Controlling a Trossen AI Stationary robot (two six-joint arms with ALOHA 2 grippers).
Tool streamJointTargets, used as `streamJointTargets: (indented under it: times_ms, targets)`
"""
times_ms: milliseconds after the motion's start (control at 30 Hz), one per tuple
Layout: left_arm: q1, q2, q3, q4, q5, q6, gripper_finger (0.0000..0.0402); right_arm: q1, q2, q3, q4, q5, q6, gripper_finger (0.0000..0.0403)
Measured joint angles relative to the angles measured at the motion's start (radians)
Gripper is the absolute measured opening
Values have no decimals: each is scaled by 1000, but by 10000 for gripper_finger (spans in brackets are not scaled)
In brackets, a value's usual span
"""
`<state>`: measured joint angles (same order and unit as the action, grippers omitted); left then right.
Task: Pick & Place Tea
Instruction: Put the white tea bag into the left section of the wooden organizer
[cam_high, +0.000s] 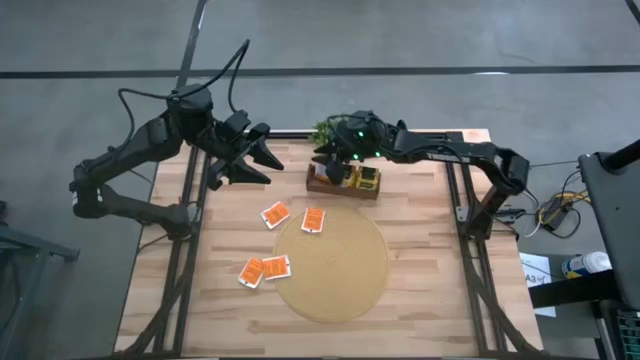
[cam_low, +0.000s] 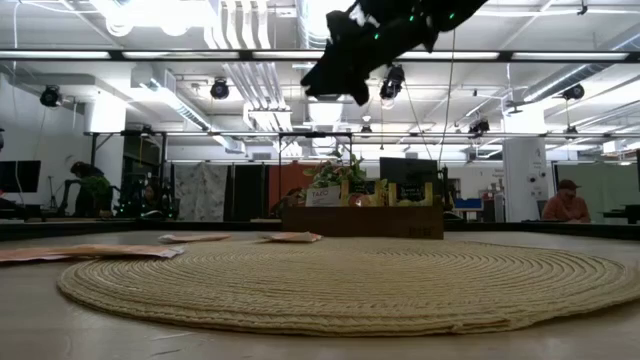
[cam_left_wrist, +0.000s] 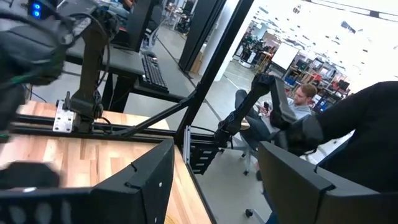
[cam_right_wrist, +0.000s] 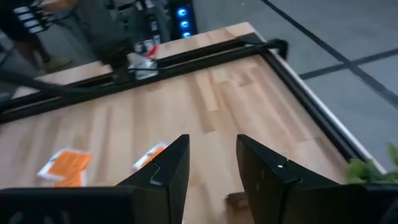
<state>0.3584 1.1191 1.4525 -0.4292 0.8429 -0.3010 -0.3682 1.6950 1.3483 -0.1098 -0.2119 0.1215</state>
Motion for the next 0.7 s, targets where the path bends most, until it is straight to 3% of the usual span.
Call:
streamJointTargets:
  times_ms: [300, 700]
  targets:
    - [0, -38, 0, -113, -52, 60, 224, 134, -119, -44, -116, 2, -34, 127]
    - [0, -90, -1, -182, -95, 105, 224, 308, -94, -46, -290, 84, -100, 123]
